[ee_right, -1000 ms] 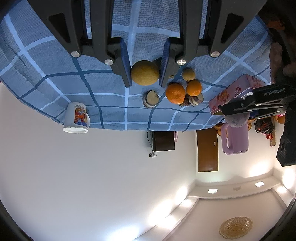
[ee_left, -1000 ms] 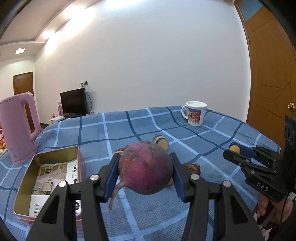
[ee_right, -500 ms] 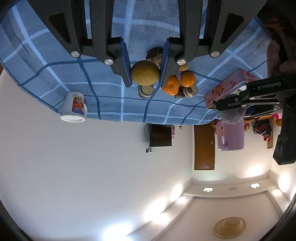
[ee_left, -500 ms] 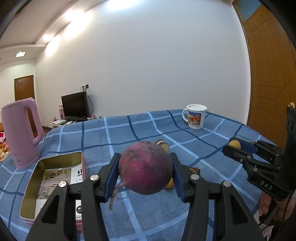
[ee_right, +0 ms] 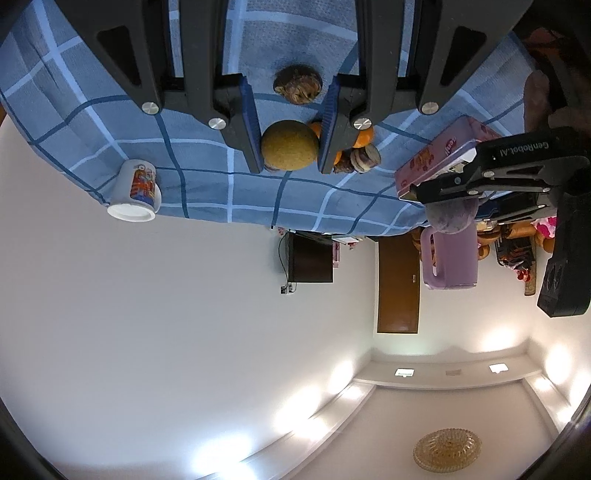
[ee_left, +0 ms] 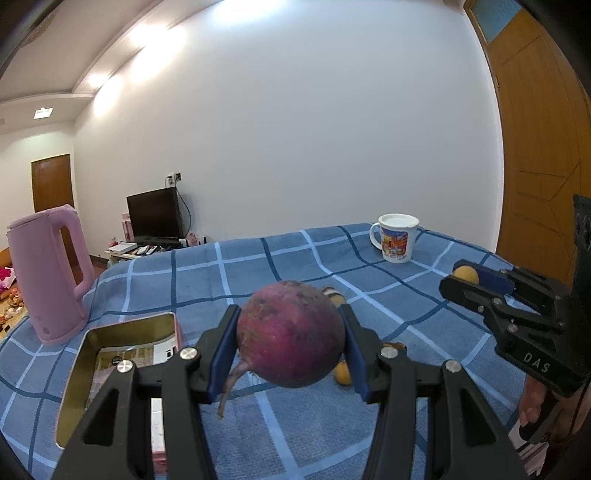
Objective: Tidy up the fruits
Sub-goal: 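Carry the radish and kumquat toward the tin tray with both grippers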
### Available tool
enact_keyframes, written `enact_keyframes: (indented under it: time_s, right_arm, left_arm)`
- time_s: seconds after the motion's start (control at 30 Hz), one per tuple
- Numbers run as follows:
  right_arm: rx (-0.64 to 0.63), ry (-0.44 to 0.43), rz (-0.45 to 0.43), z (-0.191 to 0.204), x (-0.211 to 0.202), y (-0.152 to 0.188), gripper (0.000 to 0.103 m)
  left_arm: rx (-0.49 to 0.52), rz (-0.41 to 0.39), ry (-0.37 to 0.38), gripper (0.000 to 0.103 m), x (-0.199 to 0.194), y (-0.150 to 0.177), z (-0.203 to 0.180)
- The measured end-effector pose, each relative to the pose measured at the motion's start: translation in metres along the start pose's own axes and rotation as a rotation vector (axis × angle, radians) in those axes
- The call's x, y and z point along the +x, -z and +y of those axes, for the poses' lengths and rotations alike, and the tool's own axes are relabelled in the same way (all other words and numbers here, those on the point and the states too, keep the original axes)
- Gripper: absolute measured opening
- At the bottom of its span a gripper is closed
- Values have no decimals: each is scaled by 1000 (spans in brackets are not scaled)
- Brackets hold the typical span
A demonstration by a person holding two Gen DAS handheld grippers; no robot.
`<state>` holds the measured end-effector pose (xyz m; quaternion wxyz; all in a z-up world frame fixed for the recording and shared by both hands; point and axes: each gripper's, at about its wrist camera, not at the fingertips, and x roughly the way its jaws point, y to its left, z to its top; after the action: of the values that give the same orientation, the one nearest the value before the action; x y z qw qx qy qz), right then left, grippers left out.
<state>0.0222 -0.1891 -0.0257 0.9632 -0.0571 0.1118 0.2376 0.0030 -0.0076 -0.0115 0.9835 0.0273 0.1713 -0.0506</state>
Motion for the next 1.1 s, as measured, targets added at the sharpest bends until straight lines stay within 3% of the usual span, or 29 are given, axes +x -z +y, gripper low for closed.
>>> enact_keyframes:
  time_s: [0.53,1.1]
  right_arm:
    - [-37,-100,-7,33,30,-36,32]
    - [-63,-205,48,73,72,-53,32]
  left_arm:
    - [-54,33,-73,54,5,-2,38]
    - [-104,70,-143,54,8,3,78]
